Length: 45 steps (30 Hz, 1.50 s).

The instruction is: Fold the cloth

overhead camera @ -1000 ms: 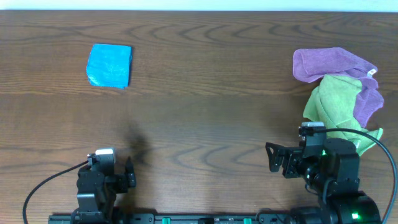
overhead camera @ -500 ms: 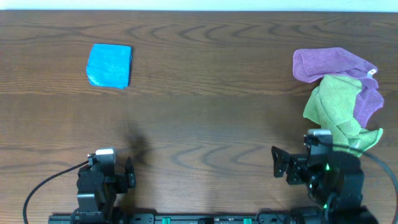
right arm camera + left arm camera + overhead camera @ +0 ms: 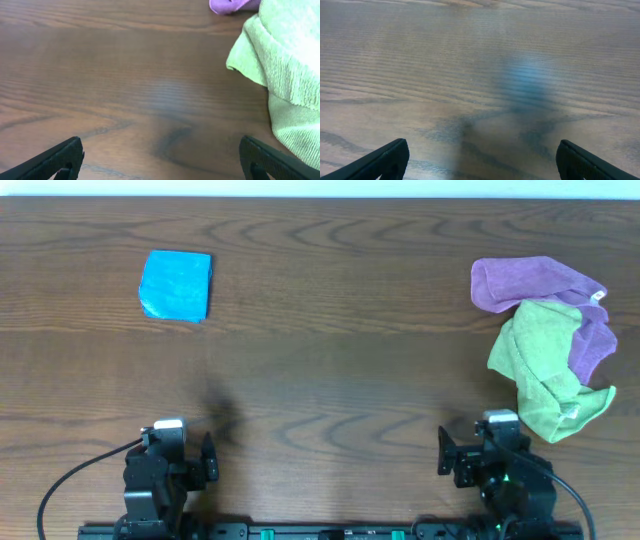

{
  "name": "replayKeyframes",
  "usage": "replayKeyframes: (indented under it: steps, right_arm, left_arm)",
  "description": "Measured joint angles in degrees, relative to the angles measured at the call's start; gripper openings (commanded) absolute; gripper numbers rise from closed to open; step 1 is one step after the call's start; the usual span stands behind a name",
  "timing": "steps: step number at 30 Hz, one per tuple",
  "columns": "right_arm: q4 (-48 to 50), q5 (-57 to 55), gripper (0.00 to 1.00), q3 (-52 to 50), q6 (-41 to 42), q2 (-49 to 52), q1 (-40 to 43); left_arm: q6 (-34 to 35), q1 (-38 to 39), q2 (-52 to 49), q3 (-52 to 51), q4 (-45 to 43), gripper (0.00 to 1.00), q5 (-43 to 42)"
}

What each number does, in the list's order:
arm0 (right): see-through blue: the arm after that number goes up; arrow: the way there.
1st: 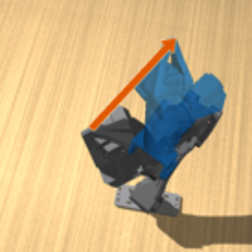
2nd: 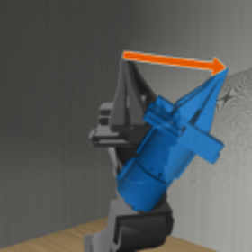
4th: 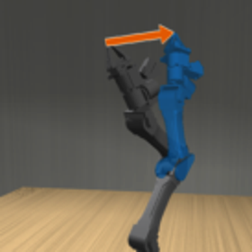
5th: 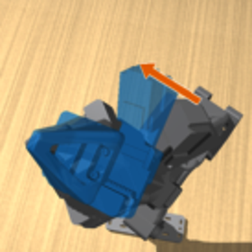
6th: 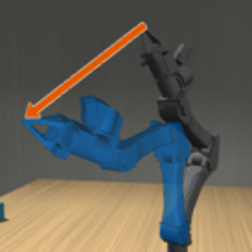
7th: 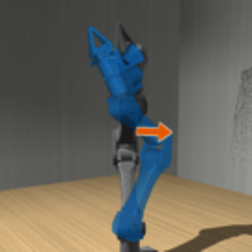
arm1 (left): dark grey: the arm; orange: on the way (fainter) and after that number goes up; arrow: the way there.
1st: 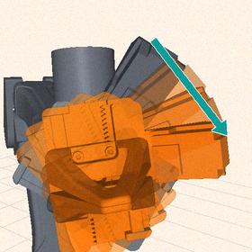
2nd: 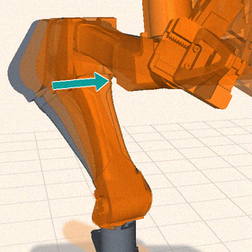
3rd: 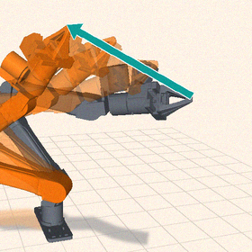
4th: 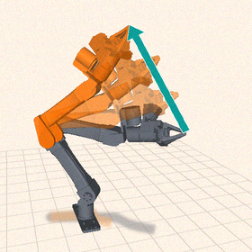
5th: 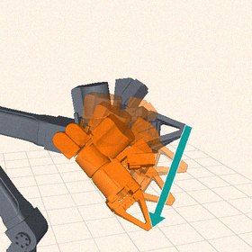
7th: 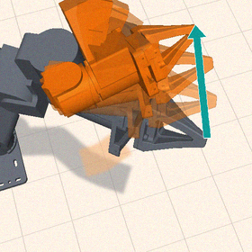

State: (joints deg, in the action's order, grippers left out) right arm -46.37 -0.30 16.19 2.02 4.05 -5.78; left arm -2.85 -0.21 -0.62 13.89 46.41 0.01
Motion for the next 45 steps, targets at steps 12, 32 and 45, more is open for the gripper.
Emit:
replayKeyframes:
  steps: [12,32,45]
  right_arm:
    - [0.09,-1.70,0.99,-3.72,-0.17,-2.82,3.37]
    - [-1.01,-1.70,0.99,-4.26,-0.17,-3.10,3.48]
    - [-1.01,-1.70,0.99,-4.26,-0.17,-3.10,3.52]
  left_arm:
    - [0.00,0.02,0.00,0.00,0.02,0.95,0.00]
    - [0.00,0.00,0.00,0.00,0.02,0.95,0.00]
    - [0.00,0.00,0.00,0.00,0.02,0.95,0.00]
